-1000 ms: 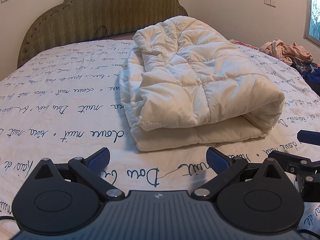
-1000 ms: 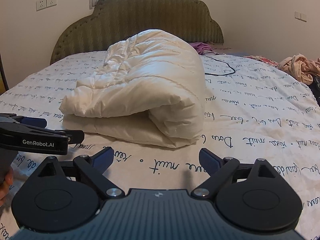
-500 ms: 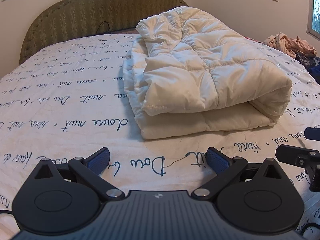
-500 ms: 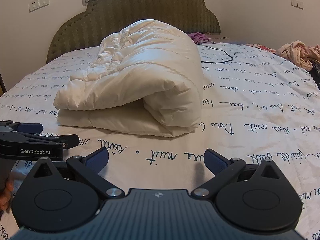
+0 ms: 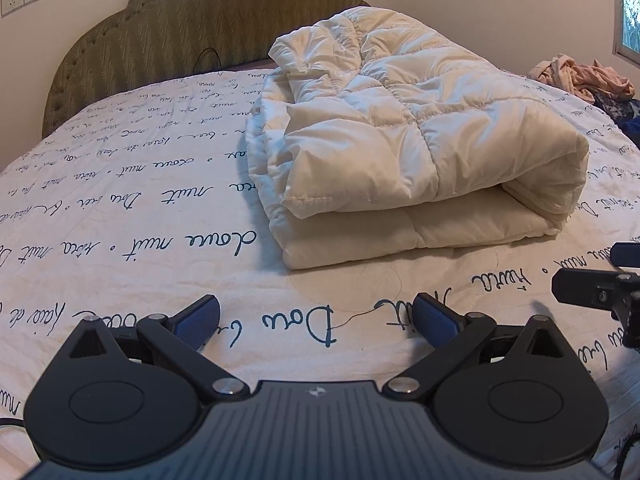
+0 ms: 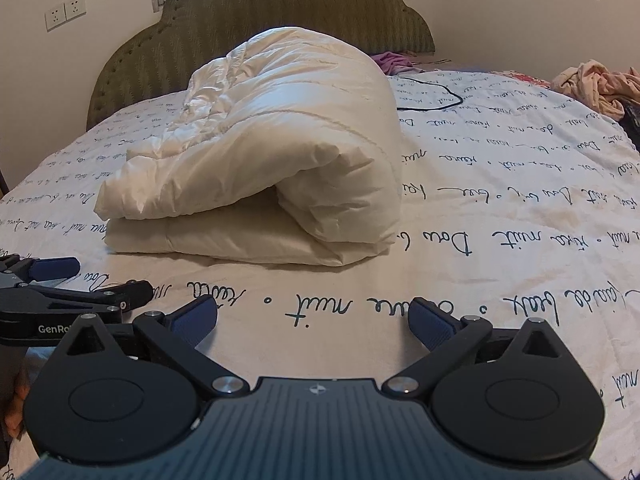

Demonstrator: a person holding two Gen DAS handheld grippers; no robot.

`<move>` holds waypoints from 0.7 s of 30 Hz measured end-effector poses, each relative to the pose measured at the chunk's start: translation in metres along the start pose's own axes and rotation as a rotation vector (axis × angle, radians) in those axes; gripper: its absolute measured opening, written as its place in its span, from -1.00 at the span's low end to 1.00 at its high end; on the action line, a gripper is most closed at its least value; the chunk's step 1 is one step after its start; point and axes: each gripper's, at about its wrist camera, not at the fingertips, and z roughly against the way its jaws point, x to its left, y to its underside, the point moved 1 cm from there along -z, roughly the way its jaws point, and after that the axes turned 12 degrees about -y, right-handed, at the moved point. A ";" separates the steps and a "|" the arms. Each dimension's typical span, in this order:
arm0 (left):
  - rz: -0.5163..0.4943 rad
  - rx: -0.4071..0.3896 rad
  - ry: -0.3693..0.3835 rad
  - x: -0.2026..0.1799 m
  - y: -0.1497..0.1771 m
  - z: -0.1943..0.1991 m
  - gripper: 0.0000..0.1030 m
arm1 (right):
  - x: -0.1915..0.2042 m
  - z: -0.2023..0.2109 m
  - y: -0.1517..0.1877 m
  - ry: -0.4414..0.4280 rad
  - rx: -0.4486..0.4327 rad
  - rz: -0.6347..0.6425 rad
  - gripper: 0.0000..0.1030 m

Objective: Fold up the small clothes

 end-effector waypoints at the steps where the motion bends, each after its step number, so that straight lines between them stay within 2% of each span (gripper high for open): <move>1: 0.000 -0.001 0.000 0.000 0.000 0.000 1.00 | -0.001 0.000 0.000 0.001 -0.003 -0.004 1.00; 21: 0.008 -0.016 0.008 0.001 0.006 -0.002 1.00 | 0.010 -0.003 0.003 0.004 -0.007 -0.013 1.00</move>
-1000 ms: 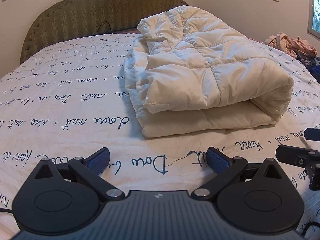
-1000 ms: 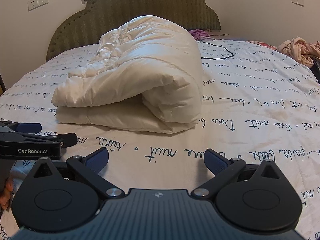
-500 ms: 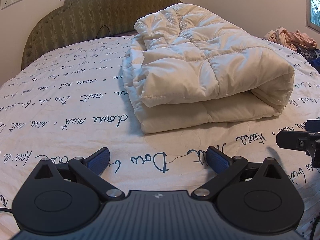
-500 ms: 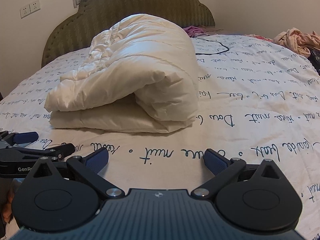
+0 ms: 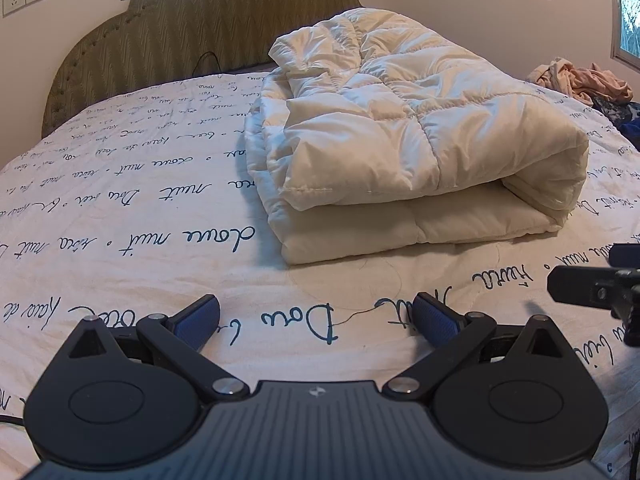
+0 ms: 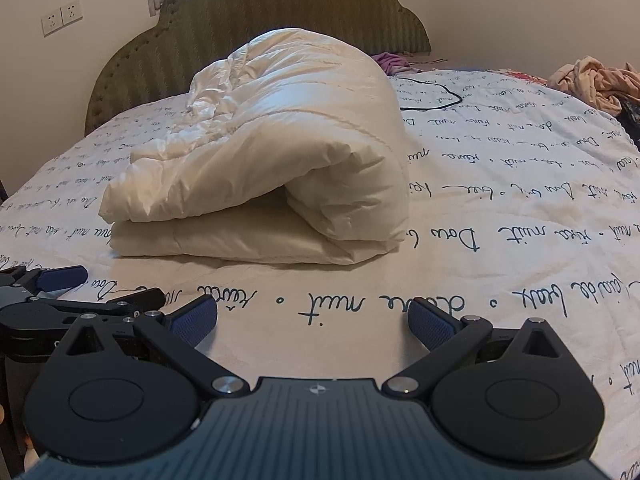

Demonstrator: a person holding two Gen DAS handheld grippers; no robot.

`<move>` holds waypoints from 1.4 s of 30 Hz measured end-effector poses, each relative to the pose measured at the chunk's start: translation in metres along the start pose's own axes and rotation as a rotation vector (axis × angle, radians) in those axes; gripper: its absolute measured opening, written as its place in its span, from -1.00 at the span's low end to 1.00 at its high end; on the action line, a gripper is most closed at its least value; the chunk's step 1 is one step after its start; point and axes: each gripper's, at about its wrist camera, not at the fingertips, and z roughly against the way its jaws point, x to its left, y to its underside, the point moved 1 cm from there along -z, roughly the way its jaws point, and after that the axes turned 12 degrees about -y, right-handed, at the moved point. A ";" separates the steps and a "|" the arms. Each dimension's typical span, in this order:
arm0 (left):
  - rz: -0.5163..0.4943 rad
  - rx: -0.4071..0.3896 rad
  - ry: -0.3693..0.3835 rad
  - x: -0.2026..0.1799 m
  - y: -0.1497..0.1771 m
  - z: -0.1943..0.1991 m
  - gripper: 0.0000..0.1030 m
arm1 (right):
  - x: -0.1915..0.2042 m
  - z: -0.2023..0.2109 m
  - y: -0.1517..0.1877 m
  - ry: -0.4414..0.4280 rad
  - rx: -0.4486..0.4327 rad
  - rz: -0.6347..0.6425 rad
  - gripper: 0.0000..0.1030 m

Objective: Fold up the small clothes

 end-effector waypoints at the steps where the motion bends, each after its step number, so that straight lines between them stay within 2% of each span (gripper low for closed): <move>1: 0.002 0.001 0.001 0.000 0.000 0.000 1.00 | 0.001 -0.002 0.001 0.003 0.002 0.004 1.00; 6: -0.003 0.001 -0.005 -0.001 0.000 0.000 1.00 | 0.004 -0.006 0.001 0.013 -0.010 0.044 1.00; 12: -0.002 0.000 -0.004 0.000 0.000 -0.001 1.00 | -0.007 -0.016 0.004 0.028 -0.001 0.015 1.00; 42: -0.018 -0.005 -0.019 -0.003 0.000 -0.001 1.00 | -0.002 -0.029 0.012 0.059 0.012 0.074 1.00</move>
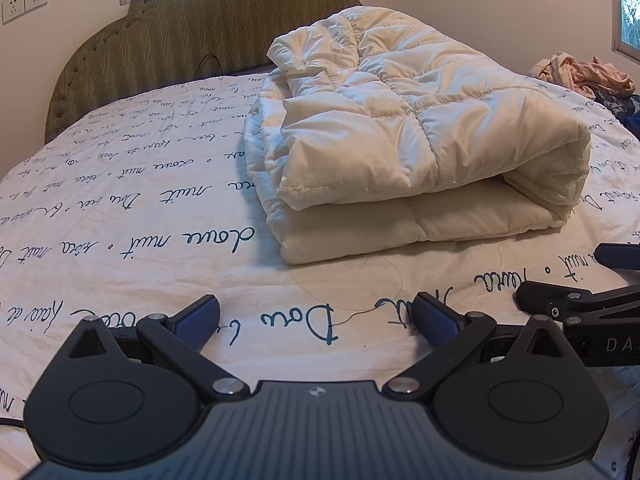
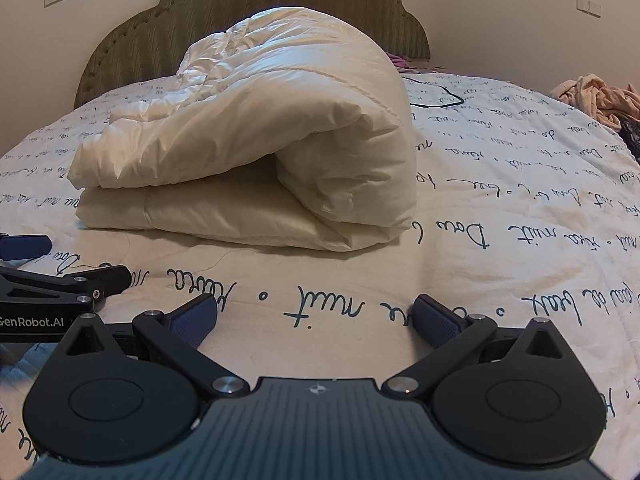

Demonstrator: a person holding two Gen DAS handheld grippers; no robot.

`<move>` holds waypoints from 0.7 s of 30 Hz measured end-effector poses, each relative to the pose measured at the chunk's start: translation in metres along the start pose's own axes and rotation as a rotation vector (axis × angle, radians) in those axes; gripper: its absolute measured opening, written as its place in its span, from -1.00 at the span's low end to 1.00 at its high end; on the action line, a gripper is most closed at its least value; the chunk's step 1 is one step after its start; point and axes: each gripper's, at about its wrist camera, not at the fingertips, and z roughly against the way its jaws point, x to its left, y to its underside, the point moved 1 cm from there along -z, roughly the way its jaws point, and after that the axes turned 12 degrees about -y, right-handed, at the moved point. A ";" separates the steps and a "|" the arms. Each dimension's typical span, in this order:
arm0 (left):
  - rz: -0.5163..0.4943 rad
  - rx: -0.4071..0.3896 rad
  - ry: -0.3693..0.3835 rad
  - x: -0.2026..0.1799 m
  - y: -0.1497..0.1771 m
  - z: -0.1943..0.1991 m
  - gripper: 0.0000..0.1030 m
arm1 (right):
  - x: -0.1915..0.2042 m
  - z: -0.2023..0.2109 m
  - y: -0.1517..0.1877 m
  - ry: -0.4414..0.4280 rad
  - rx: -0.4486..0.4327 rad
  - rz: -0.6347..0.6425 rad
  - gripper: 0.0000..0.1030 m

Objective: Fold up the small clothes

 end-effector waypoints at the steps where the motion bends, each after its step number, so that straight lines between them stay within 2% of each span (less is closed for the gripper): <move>1: 0.001 0.000 0.001 0.000 0.000 0.000 1.00 | 0.000 0.000 0.000 0.000 0.000 0.001 1.00; 6: 0.020 0.002 -0.006 0.003 -0.002 0.006 1.00 | 0.005 0.004 0.000 0.015 0.000 0.027 1.00; 8: 0.027 -0.002 -0.019 0.005 -0.004 0.011 1.00 | 0.005 0.011 -0.001 0.006 -0.021 -0.002 1.00; 12: 0.021 -0.009 -0.041 0.010 -0.009 0.019 1.00 | 0.004 0.020 -0.006 -0.018 -0.005 -0.058 1.00; 16: 0.028 -0.009 -0.055 0.017 -0.013 0.023 1.00 | 0.015 0.029 -0.013 0.002 -0.019 -0.017 1.00; 21: 0.044 0.003 -0.060 0.025 -0.013 0.026 1.00 | 0.027 0.039 -0.020 -0.020 -0.042 0.017 1.00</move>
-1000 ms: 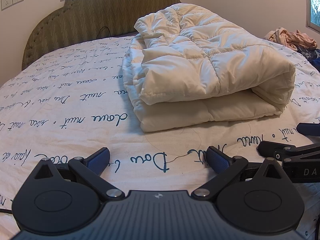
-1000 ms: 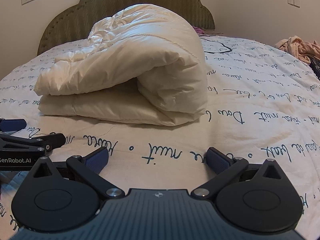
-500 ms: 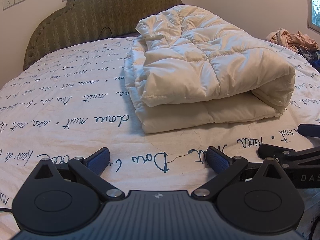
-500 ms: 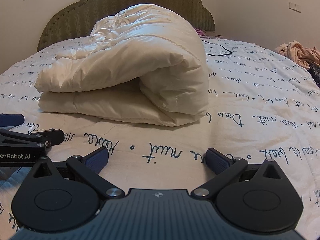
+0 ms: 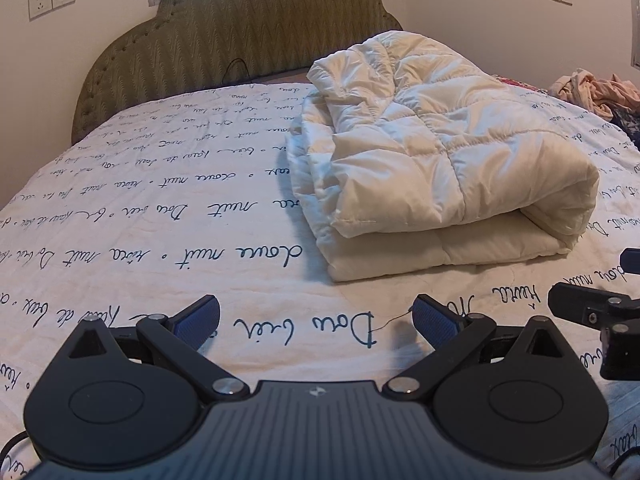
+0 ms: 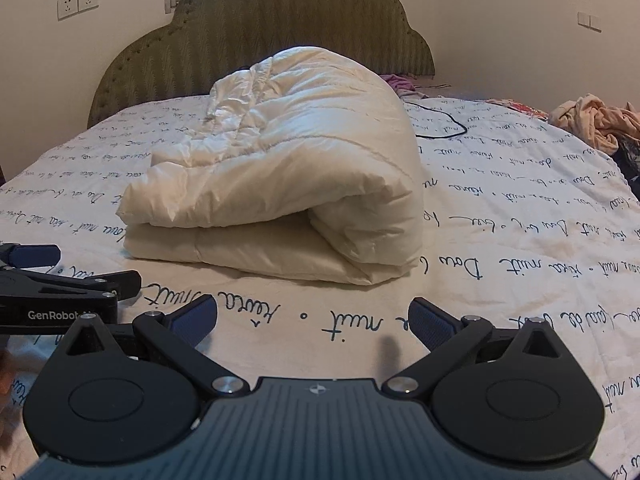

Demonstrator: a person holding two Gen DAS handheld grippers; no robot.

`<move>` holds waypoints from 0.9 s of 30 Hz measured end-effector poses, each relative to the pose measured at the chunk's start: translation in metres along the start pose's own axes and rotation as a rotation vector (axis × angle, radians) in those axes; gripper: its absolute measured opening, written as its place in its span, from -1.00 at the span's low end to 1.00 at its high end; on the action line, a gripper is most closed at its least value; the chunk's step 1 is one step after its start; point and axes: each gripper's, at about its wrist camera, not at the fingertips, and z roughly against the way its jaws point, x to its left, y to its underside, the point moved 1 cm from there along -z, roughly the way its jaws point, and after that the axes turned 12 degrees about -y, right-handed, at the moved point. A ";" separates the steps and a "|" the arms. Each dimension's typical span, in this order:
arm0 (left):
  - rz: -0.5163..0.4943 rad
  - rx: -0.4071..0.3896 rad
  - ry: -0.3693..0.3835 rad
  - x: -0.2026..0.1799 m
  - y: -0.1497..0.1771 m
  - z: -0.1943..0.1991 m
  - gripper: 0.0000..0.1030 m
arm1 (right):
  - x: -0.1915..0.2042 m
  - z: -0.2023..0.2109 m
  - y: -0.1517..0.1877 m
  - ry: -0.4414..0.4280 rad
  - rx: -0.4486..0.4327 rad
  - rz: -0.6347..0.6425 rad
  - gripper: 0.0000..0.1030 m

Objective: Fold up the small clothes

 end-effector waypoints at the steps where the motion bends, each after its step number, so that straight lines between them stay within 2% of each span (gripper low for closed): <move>1: 0.000 -0.002 -0.004 0.001 0.000 0.001 1.00 | 0.001 0.001 -0.001 -0.006 -0.003 0.001 1.00; 11: -0.025 -0.006 -0.004 -0.002 0.000 0.003 1.00 | 0.003 0.001 -0.002 -0.015 -0.003 -0.010 1.00; 22: -0.015 0.031 0.018 -0.004 0.000 -0.004 1.00 | 0.005 -0.006 -0.001 -0.039 0.011 -0.017 1.00; 27: -0.015 0.013 -0.018 -0.005 -0.002 -0.006 1.00 | 0.003 -0.007 -0.003 -0.056 0.008 -0.021 1.00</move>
